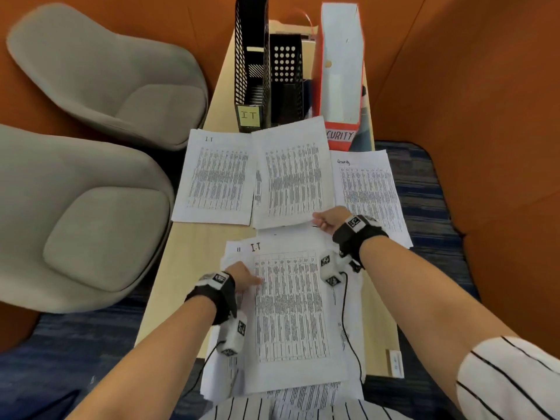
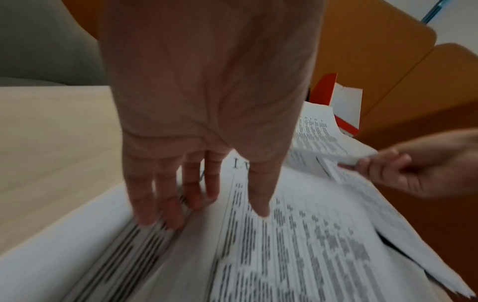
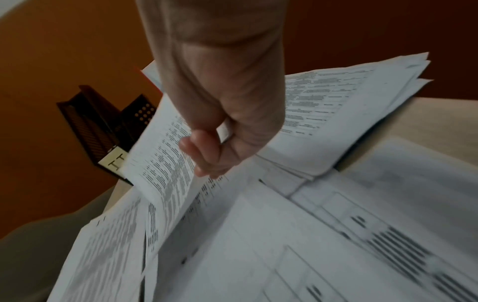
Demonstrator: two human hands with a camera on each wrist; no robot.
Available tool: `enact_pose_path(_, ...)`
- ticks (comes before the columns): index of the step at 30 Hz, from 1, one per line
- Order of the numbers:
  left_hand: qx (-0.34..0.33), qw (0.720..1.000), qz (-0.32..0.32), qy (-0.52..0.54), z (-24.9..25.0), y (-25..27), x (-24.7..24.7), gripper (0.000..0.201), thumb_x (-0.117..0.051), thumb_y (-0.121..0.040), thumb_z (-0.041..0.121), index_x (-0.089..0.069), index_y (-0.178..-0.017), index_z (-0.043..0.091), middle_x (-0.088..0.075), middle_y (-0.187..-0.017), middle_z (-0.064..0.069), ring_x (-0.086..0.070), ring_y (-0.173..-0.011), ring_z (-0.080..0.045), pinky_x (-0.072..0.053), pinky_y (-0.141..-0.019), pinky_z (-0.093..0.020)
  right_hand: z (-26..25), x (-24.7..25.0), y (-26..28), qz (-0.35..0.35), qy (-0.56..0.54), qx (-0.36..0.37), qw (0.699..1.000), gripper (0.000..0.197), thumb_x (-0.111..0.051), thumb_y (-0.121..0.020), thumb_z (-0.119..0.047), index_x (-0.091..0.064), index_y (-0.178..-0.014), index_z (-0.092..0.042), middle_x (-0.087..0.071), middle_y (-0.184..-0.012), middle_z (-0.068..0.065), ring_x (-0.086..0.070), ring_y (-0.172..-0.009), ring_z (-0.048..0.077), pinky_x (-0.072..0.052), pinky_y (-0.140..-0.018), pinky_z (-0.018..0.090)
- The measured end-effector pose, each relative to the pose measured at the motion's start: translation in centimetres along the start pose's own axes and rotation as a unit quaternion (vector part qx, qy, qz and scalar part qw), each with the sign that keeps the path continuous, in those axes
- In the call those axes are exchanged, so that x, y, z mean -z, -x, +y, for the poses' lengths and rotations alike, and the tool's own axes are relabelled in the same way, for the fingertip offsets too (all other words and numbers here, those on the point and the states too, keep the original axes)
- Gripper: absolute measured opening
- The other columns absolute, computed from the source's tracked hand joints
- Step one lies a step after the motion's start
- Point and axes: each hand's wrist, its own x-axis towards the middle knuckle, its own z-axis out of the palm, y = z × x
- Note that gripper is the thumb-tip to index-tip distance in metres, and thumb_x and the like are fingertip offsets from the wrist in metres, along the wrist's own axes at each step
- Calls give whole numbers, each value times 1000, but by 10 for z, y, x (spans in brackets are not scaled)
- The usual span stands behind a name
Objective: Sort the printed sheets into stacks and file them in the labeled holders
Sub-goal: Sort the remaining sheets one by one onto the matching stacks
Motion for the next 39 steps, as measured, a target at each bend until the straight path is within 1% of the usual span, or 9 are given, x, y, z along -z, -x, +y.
enact_pose_path(2,-3,1000,6,28,-8,-6,-11,26,-68,-84,34,-50,-83,16,-53,-76,1,-50,-68,-13,-45,-72,-30,-15,-3,0,-8,21,10,1000,14,-59,-94,-12,-62,-103,0,-69,-84,13,-58,-54,9,-48,-51,15)
enact_pose_path(6,38,996,49,60,-14,-11,-24,56,-77,-75,30,-43,-114,8,-52,-111,-9,-55,-102,-25,-46,-85,-34,-20,-3,-14,-79,12,87,993,99,-93,-54,-26,-45,-133,9,-51,-137,12,-59,-117,29,-56,-88,27)
enact_pose_path(9,33,991,112,69,-13,-15,-25,80,-80,-70,32,-36,-130,2,-46,-127,-16,-50,-116,-34,-47,-96,-43,-9,-6,-12,-38,13,122,992,44,-62,-91,-7,-51,-130,10,-53,-137,20,-53,-127,27,-50,-94,19)
enact_pose_path(15,-37,983,163,80,-6,-14,-25,26,-61,-80,8,-39,-69,15,-42,-69,1,-47,-79,-22,-34,-60,-25,24,-14,-16,89,264,108,954,58,-54,-96,-18,-31,-147,-4,-44,-145,16,-51,-126,31,-46,-102,33)
enact_pose_path(18,-90,969,196,123,-10,-8,-25,22,-51,-81,0,-52,-96,16,-56,-82,2,-55,-80,-20,-43,-71,-26,52,-18,6,29,324,165,931,107,-73,-80,-6,6,-153,-7,-16,-159,17,-27,-143,33,-31,-115,38)
enact_pose_path(22,-142,965,181,129,-16,-6,-28,36,-45,-80,-5,-54,-106,18,-63,-91,-6,-59,-81,-24,-46,-70,-28,79,-15,14,-72,574,249,777,89,-75,-76,-17,-26,-149,-27,-37,-136,10,-44,-123,29,-41,-104,45)
enact_pose_path(28,-141,972,171,73,-18,-6,-35,26,-40,-78,-9,-55,-75,12,-50,-81,-2,-45,-70,-18,-32,-59,-23,109,-24,33,-59,650,259,712,31,-47,-82,2,-56,-99,-23,-62,-98,-2,-59,-99,23,-34,-103,48)
enact_pose_path(31,-122,957,238,113,-13,-5,-30,34,-43,-77,-5,-60,-103,10,-40,-108,1,-43,-94,-13,-39,-91,-27,114,-14,32,-7,641,256,723,20,-44,-80,-3,-48,-78,-22,-54,-80,-5,-57,-87,22,-33,-99,48)
enact_pose_path(39,-121,959,250,-53,24,-6,-35,26,-44,-91,9,-59,-112,12,-41,-137,-13,-39,-126,-34,-39,-99,-42,113,12,30,-25,521,239,819,26,-45,-82,1,-41,-68,-21,-52,-73,0,-47,-71,20,-33,-57,25)
